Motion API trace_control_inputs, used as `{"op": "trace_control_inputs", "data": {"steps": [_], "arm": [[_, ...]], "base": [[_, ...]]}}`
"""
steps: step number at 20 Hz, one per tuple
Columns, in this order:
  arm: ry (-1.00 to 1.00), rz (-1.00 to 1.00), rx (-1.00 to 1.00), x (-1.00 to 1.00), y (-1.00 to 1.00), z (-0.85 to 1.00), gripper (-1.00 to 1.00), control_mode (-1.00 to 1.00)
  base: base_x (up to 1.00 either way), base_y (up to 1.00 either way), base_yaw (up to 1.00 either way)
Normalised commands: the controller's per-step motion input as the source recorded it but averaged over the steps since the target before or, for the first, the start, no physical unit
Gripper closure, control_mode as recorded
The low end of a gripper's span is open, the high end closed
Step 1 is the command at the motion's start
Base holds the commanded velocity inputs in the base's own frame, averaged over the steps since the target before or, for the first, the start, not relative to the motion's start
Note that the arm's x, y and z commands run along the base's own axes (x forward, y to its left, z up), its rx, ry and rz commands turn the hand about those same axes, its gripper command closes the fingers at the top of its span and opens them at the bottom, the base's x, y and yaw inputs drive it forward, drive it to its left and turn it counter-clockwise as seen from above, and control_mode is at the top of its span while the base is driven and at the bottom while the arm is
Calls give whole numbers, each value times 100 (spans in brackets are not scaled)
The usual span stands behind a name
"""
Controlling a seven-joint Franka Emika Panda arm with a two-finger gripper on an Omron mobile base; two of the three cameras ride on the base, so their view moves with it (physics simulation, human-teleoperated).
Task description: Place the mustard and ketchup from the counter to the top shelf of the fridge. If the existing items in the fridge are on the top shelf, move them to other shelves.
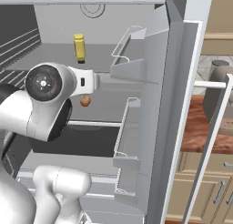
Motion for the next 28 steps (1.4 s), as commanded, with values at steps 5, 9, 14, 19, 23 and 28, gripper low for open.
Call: {"op": "trace_control_inputs", "data": {"steps": [5,9,14,19,23,28], "arm": [[29,1,-24,-96,26,-79,-100,-100],[14,5,-7,-48,29,-41,-100,-100],[4,4,-3,-36,2,-17,-100,100],[0,0,0,0,0,0,-100,100],[0,0,0,0,0,0,-100,100],[0,0,0,0,0,0,-100,100]], "base": [[0,0,0],[0,0,0],[-60,0,8],[-100,0,20],[-100,0,27],[-100,56,38]]}}
